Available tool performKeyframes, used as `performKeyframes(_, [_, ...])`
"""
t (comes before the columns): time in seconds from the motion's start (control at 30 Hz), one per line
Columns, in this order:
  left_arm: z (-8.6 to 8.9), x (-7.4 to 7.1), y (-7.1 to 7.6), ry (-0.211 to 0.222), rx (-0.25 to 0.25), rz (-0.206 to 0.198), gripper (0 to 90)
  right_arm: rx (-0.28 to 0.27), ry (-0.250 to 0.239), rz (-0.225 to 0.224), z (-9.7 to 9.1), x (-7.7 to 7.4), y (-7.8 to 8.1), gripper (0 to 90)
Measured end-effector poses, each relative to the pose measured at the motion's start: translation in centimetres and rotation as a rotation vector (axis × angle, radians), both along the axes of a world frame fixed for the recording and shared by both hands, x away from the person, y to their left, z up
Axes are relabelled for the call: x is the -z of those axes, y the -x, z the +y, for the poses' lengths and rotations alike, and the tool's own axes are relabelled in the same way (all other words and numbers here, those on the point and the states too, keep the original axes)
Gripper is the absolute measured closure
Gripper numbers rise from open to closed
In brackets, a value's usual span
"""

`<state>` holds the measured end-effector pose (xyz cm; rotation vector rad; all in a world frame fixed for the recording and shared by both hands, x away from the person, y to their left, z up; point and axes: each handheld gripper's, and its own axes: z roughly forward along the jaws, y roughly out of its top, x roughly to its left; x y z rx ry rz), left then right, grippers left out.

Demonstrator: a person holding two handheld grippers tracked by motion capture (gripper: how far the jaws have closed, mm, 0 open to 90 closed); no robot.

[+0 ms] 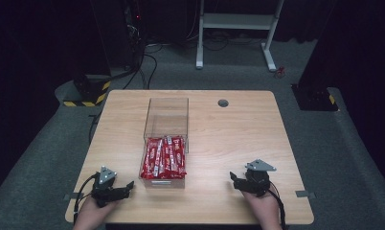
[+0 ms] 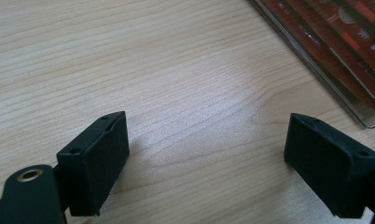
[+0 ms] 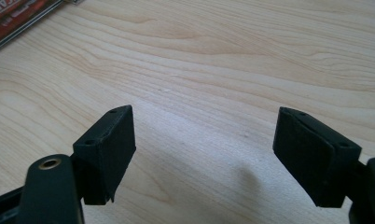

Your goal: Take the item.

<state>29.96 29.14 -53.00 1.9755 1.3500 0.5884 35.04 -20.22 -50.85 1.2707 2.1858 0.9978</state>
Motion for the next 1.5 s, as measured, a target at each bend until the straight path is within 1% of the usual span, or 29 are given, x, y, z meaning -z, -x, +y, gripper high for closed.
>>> performKeyframes(0.07, [0.0, 0.0, 0.0, 0.003, 0.0, 0.001, 14.2, -0.003, -0.004, 0.003, 0.2, 0.0, 0.1, 21.8])
performKeyframes(0.33, [0.0, 0.0, 0.0, 0.0, 0.001, 0.0, 14.2, -0.027, -0.013, -0.006, 1.1, -0.1, 0.3, 22.5])
performKeyframes(0.37, [0.0, 0.0, 0.0, 0.0, 0.001, 0.0, 14.2, -0.035, -0.004, -0.012, 1.2, -0.2, 0.3, 22.6])
performKeyframes(0.43, [0.0, 0.0, 0.0, 0.0, 0.001, 0.0, 14.2, -0.043, -0.017, 0.002, 1.5, -0.3, 0.2, 23.1])
performKeyframes(0.53, [0.0, 0.0, 0.0, 0.001, 0.001, 0.0, 14.2, -0.049, -0.019, 0.006, 1.8, -0.5, 0.3, 23.2])
performKeyframes(0.7, [0.0, 0.0, 0.0, 0.007, 0.001, 0.002, 14.2, -0.061, -0.043, 0.006, 2.1, -1.3, 0.3, 23.7])
performKeyframes(0.87, [0.0, 0.0, 0.0, 0.001, 0.003, 0.004, 14.2, -0.07, -0.043, -0.002, 2.7, -2.5, -0.3, 25.3])
performKeyframes(1.17, [0.0, 0.0, 0.0, 0.003, 0.004, 0.003, 14.2, -0.085, -0.065, -0.005, 3.7, -3.4, -0.7, 25.7])
performKeyframes(1.27, [0.0, 0.0, 0.0, 0.005, 0.003, 0.001, 14.3, -0.097, -0.075, -0.008, 4.1, -3.7, -0.7, 26.3])
performKeyframes(1.33, [0.0, 0.0, 0.0, -0.003, 0.007, 0.001, 14.2, -0.108, -0.084, -0.011, 4.5, -4.0, -0.6, 27.3])
performKeyframes(1.5, [0.1, 0.0, 0.1, 0.0, 0.009, 0.002, 14.3, -0.132, -0.079, -0.036, 5.4, -4.5, -0.5, 27.5])
